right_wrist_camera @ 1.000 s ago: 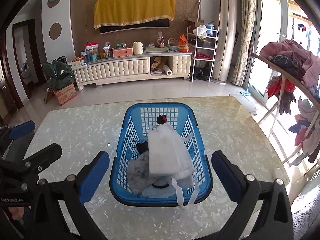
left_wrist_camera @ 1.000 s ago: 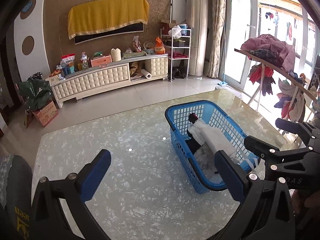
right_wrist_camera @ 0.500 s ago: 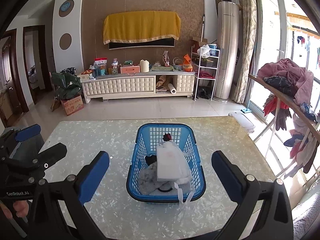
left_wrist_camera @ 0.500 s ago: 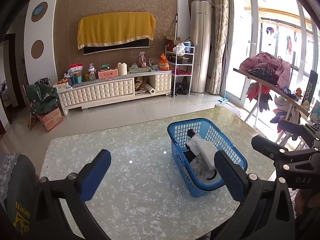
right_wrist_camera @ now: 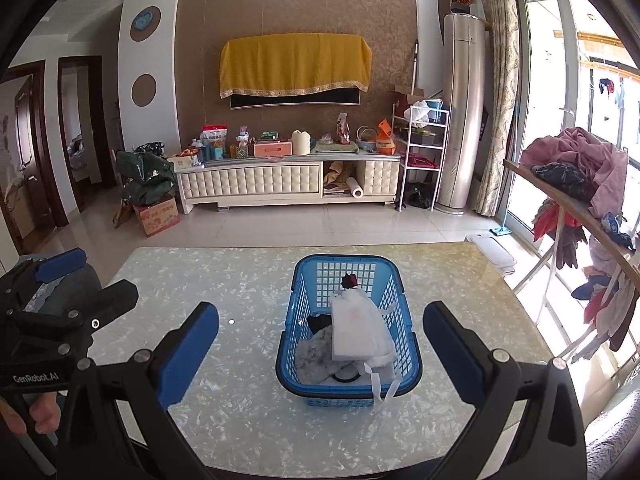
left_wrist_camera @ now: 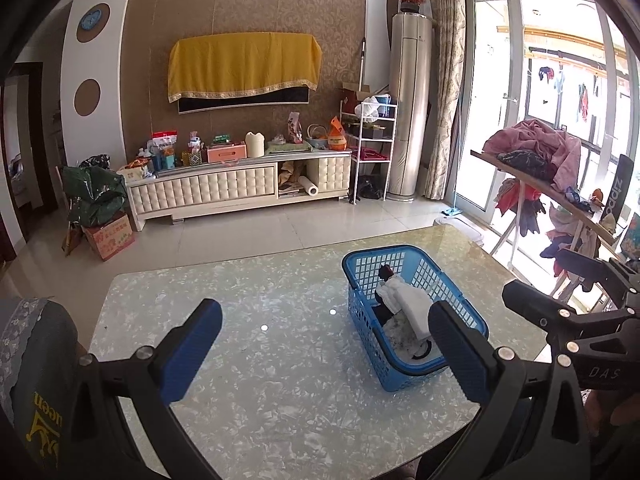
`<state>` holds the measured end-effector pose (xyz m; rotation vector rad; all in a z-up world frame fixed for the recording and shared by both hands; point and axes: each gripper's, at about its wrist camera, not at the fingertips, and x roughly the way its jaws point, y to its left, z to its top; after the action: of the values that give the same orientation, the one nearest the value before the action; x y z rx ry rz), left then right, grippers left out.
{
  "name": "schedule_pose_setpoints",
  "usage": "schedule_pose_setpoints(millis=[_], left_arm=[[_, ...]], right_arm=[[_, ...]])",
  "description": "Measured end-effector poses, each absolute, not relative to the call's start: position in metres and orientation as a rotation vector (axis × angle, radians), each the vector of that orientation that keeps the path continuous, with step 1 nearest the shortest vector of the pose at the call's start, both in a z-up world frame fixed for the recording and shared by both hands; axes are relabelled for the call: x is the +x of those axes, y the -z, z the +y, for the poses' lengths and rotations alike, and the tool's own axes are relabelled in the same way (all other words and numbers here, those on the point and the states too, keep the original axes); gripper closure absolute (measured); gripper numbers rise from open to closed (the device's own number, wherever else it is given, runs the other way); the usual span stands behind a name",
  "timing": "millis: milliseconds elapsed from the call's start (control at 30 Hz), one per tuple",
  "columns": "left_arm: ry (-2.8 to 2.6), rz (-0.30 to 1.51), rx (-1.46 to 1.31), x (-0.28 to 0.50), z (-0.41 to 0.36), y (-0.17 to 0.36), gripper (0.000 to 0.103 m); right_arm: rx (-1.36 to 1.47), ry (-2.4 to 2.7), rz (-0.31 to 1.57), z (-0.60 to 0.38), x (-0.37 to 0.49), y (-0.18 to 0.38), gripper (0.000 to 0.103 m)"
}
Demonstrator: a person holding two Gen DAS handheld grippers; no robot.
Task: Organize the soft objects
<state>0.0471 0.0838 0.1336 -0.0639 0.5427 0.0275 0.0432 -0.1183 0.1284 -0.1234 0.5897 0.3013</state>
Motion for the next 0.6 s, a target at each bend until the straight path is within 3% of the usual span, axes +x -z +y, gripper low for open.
schedule_pose_setpoints(millis=[600], left_arm=[[-0.047, 0.512, -0.030, 0.029, 0.073, -0.141, 0.000]], right_arm=[[-0.115, -0.313, 0.570, -0.116, 0.033, -0.130, 0.001]])
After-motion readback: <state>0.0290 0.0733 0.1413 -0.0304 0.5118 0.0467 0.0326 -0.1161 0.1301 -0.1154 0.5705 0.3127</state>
